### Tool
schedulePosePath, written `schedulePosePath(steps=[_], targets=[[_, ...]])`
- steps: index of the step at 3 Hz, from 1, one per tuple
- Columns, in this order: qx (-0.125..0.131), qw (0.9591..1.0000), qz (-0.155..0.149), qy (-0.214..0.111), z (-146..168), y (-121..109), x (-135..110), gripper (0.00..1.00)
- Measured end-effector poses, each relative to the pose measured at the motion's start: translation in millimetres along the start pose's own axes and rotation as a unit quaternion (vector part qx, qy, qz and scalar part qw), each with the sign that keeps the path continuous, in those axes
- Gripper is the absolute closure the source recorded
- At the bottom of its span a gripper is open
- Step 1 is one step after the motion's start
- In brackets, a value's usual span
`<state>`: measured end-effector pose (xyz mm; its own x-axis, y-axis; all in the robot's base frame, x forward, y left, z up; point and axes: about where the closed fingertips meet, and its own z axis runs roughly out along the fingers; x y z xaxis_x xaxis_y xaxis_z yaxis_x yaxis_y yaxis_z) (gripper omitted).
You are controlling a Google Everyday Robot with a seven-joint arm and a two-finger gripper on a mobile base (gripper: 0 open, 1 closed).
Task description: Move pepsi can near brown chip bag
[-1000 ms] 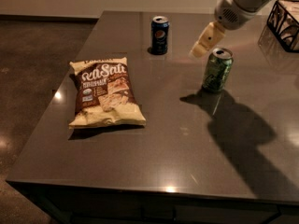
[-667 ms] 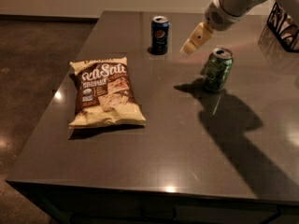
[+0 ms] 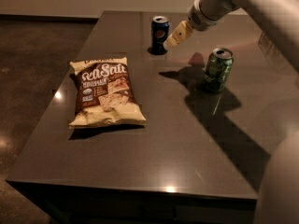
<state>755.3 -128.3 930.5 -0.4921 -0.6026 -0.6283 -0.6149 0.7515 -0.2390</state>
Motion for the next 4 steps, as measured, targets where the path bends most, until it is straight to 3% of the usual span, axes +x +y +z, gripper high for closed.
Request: schedulePosePath(steps=[2, 4], targets=[[0.001, 0.9988, 0.02, -0.046, 48.0, 11.0, -30.4, 0.0], [-0.011, 0.9973, 0.033, -0.065, 76.7, 15.7, -55.8, 0.0]])
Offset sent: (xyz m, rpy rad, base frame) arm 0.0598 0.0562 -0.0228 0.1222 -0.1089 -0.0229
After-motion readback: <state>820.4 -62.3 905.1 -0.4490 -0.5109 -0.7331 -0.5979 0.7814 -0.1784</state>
